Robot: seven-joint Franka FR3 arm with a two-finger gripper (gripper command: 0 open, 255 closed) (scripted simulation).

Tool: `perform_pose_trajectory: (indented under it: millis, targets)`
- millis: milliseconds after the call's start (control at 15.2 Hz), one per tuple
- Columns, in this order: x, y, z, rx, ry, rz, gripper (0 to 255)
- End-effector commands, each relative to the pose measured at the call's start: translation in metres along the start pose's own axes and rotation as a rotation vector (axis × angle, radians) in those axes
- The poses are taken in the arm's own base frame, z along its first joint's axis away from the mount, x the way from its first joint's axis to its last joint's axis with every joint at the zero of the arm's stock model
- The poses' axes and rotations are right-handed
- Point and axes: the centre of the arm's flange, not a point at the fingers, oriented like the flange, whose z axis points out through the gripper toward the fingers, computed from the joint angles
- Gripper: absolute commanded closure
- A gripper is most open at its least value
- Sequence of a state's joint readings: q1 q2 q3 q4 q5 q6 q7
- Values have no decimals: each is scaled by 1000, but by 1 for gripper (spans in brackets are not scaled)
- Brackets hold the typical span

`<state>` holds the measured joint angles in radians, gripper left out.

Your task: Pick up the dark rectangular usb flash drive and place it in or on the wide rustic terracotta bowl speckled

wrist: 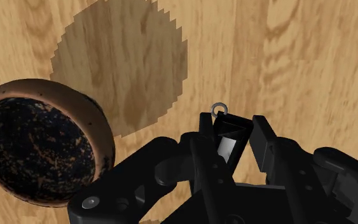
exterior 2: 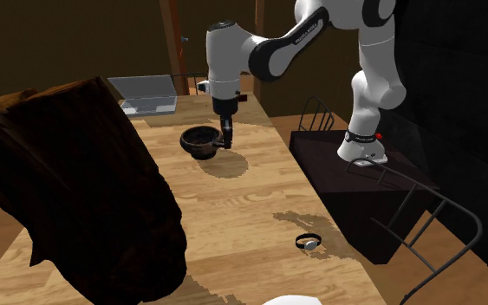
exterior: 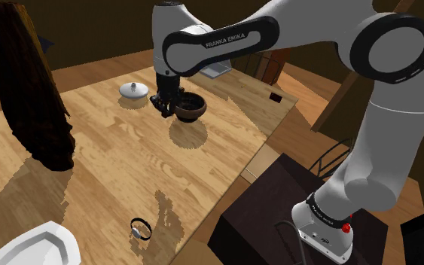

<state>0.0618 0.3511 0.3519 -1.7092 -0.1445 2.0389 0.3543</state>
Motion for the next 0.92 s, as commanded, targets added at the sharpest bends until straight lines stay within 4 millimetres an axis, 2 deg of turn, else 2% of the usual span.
perform_pose_trajectory:
  millis: [0, 858]
  targets:
    - [7, 25, 2, 0, 0, -2, 255]
    - [65, 187, -1, 0, 0, -2, 255]
